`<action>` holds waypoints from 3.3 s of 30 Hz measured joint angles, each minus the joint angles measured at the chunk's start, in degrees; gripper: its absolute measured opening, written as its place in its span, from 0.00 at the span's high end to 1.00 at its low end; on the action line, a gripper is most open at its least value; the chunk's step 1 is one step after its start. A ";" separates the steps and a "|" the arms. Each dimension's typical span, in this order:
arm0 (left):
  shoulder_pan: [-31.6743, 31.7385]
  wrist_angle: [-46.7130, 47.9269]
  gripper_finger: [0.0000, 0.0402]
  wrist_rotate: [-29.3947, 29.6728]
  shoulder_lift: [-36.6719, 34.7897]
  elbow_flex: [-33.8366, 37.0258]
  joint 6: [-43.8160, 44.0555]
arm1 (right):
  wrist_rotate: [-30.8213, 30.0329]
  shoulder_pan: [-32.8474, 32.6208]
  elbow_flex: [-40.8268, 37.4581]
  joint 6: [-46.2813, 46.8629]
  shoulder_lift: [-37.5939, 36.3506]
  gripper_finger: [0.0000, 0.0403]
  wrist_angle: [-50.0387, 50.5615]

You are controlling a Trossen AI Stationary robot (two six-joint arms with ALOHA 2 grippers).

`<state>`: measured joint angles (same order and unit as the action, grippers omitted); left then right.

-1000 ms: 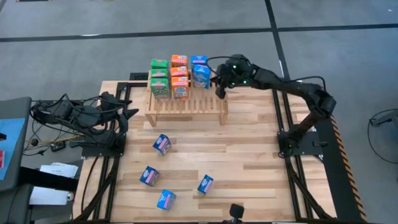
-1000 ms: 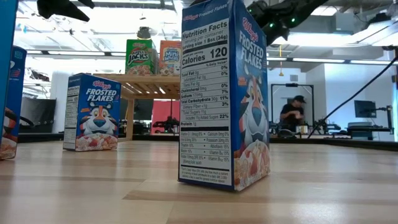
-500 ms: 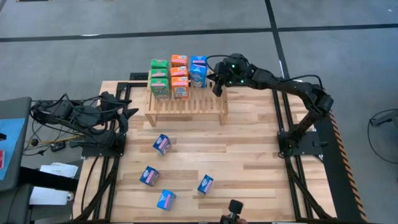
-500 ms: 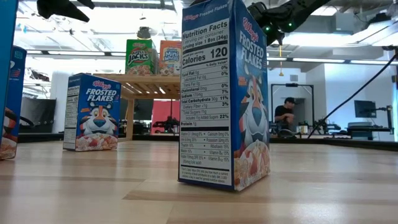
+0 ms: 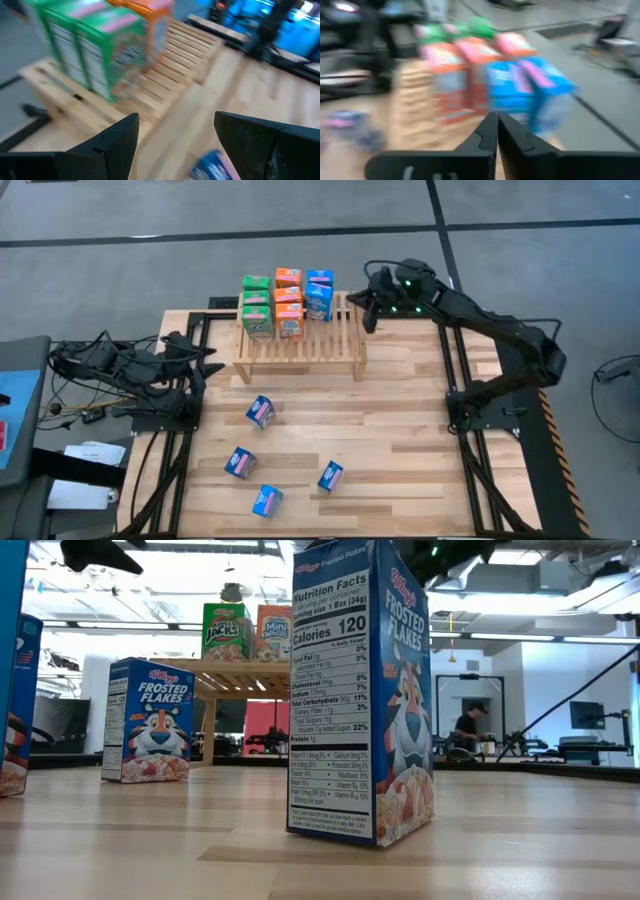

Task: Stack cereal on shelf
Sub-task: Put the light blue cereal box on the shelf aligned with the other light blue cereal boxes

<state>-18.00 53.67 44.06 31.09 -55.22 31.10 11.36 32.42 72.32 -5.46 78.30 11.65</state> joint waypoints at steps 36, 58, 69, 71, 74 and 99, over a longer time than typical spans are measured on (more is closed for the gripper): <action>-40.31 -13.39 0.38 -27.89 31.47 0.02 34.49 | -6.63 -44.12 16.44 5.83 26.67 0.34 -5.32; -41.55 -12.38 0.38 -21.43 34.93 0.00 49.08 | 5.09 -53.98 61.88 -15.66 61.03 0.15 19.11; -41.68 -11.93 0.38 -19.17 34.93 0.00 49.18 | 2.44 -51.71 62.07 -16.81 61.71 0.16 19.48; -41.68 -11.91 0.38 -19.17 34.93 0.00 48.73 | 4.25 -51.38 62.07 -16.16 61.71 0.16 19.50; -41.68 -11.48 0.38 -19.01 34.93 0.00 47.70 | 5.29 -51.21 61.48 -16.44 61.70 0.16 18.70; -41.64 -7.49 0.38 -12.47 34.90 0.00 44.12 | 13.88 -48.38 60.72 -10.44 66.67 0.18 11.86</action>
<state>-59.64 46.17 31.59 66.00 -55.22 75.21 25.24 -15.97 133.03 -15.90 144.97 23.51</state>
